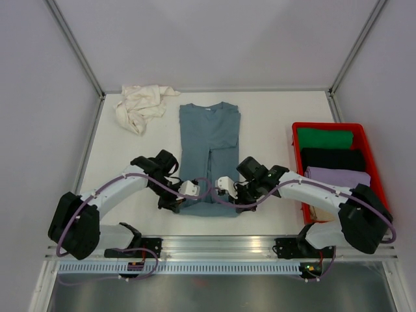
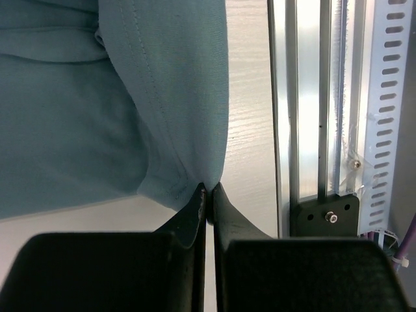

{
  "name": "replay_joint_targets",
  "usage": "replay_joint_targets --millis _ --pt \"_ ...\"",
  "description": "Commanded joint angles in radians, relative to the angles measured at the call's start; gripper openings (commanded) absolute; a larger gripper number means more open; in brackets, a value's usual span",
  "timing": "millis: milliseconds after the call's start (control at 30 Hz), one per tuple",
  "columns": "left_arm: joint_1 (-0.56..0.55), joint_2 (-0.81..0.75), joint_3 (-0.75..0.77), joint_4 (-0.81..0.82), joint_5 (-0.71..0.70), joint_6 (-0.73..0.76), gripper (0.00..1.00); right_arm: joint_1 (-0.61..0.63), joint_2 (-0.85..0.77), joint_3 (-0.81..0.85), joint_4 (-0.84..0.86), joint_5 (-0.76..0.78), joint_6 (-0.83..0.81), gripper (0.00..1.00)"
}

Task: Roll the t-shirts
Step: Roll the tshirt

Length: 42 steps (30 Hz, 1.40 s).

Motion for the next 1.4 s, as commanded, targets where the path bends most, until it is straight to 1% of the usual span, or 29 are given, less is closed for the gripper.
replay_joint_targets --millis 0,100,167,200,233,333,400,433,500,533,600,633,700,767,800,833,867,900,933,1000,1033,1067,1133,1167,1200,1233,1267,1300,1367 --pt "0.023 0.037 0.055 -0.037 0.035 0.082 0.02 -0.026 0.08 0.056 -0.018 -0.153 -0.014 0.0" --pt "0.044 0.051 0.063 -0.038 0.038 0.109 0.02 -0.055 0.145 0.098 -0.056 -0.218 -0.028 0.0" --pt "0.049 0.057 0.063 -0.038 0.045 0.119 0.02 -0.077 0.175 0.128 -0.069 -0.254 -0.008 0.05" --pt "0.051 0.058 0.057 -0.04 0.045 0.12 0.02 -0.098 0.182 0.138 -0.065 -0.264 0.016 0.09" --pt "0.051 0.058 0.053 -0.04 0.049 0.128 0.02 -0.112 0.186 0.145 -0.056 -0.27 0.074 0.2" --pt "0.051 0.057 0.041 -0.04 0.055 0.134 0.02 -0.144 0.159 0.148 -0.012 -0.264 0.133 0.44" --pt "0.051 0.055 0.034 -0.04 0.055 0.134 0.02 -0.144 0.084 0.109 0.086 -0.267 0.204 0.46" --pt "0.052 0.054 0.032 -0.04 0.055 0.134 0.02 -0.144 0.012 0.068 0.188 -0.264 0.234 0.51" --pt "0.061 0.052 0.027 -0.038 0.066 0.125 0.02 -0.143 -0.076 0.008 0.314 -0.23 0.349 0.59" --pt "0.066 0.052 0.029 -0.037 0.074 0.12 0.02 -0.144 -0.166 -0.058 0.433 -0.216 0.4 0.65" --pt "0.081 0.054 0.03 -0.034 0.083 0.114 0.02 -0.144 -0.249 -0.12 0.522 -0.18 0.432 0.69" --pt "0.087 0.054 0.033 -0.032 0.09 0.112 0.02 -0.144 -0.319 -0.175 0.581 -0.114 0.454 0.72" --pt "0.095 0.055 0.037 -0.031 0.097 0.111 0.02 -0.146 -0.373 -0.209 0.612 -0.049 0.501 0.75" --pt "0.097 0.06 0.038 -0.026 0.106 0.1 0.02 -0.149 -0.433 -0.24 0.661 0.108 0.57 0.79" --pt "0.098 0.061 0.038 -0.026 0.109 0.099 0.02 -0.149 -0.452 -0.241 0.665 0.152 0.648 0.98" --pt "0.1 0.06 0.037 -0.025 0.112 0.097 0.02 -0.147 -0.487 -0.238 0.672 0.208 0.667 0.98" --pt "0.1 0.061 0.035 -0.02 0.114 0.099 0.02 -0.147 -0.507 -0.238 0.669 0.239 0.687 0.98" --pt "0.1 0.06 0.035 -0.018 0.112 0.096 0.02 -0.149 -0.527 -0.246 0.68 0.261 0.755 0.98" --pt "0.098 0.06 0.037 -0.015 0.109 0.091 0.02 -0.147 -0.559 -0.267 0.721 0.278 0.77 0.98" --pt "0.101 0.061 0.038 -0.014 0.106 0.088 0.02 -0.147 -0.579 -0.301 0.769 0.162 0.73 0.98" --pt "0.104 0.065 0.04 -0.012 0.104 0.088 0.02 -0.149 -0.588 -0.328 0.783 0.126 0.669 0.98" --pt "0.104 0.065 0.041 -0.011 0.103 0.088 0.02 -0.147 -0.588 -0.338 0.766 0.106 0.644 0.98" --pt "0.109 0.071 0.043 -0.009 0.1 0.089 0.02 -0.132 -0.564 -0.332 0.647 0.141 0.517 0.98" --pt "0.113 0.071 0.041 -0.008 0.1 0.091 0.02 -0.088 -0.546 -0.32 0.602 0.194 0.464 0.98" --pt "0.117 0.071 0.041 -0.008 0.1 0.091 0.02 -0.05 -0.526 -0.306 0.552 0.312 0.41 0.98" --pt "0.118 0.071 0.04 -0.008 0.098 0.092 0.02 0.001 -0.472 -0.275 0.478 0.386 0.362 0.98" --pt "0.121 0.072 0.037 -0.008 0.097 0.092 0.02 0.103 -0.443 -0.264 0.45 0.44 0.262 0.98" --pt "0.126 0.074 0.037 -0.008 0.098 0.091 0.02 0.144 -0.414 -0.254 0.427 0.494 0.235 0.98" --pt "0.13 0.075 0.035 -0.005 0.1 0.089 0.02 0.208 -0.338 -0.232 0.393 0.48 0.202 0.98"
